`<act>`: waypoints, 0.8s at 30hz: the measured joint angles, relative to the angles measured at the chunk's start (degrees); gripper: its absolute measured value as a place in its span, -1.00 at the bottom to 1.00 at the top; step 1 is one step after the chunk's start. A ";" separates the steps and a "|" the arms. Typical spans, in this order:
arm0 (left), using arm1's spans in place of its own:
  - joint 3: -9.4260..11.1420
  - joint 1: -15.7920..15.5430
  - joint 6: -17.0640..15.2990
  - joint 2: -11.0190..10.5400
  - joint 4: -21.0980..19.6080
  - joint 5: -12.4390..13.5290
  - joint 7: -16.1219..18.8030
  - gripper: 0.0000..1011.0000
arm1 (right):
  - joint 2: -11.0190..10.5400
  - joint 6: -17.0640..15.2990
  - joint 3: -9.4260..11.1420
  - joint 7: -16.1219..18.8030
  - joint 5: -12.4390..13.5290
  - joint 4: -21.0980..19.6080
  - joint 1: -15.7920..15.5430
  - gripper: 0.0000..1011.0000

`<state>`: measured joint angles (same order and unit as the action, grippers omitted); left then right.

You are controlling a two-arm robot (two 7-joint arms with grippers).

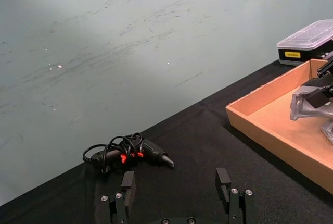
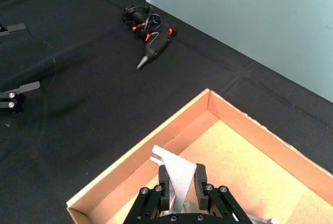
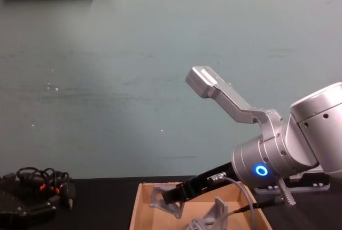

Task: Use one hand to pick up the angle iron from the table and place it into the box.

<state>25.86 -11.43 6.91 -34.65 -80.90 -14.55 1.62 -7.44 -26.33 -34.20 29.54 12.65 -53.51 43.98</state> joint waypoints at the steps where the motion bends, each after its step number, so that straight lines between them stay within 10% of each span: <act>1: 0.00 0.00 0.00 0.00 0.00 0.00 0.00 1.00 | -0.03 0.00 0.00 0.03 0.00 -0.08 -0.02 -0.43; 8: 0.00 0.00 0.00 0.00 0.00 0.00 0.00 1.00 | -0.21 -0.08 0.01 0.00 0.01 -0.63 -0.30 -0.34; 24: 0.00 0.00 0.00 0.00 0.00 0.00 0.00 1.00 | -0.37 -0.25 0.02 -0.05 0.07 -1.14 -0.53 0.61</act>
<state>25.86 -11.43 6.91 -34.65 -80.90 -14.55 1.62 -7.81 -26.57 -34.18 29.50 12.71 -54.65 43.46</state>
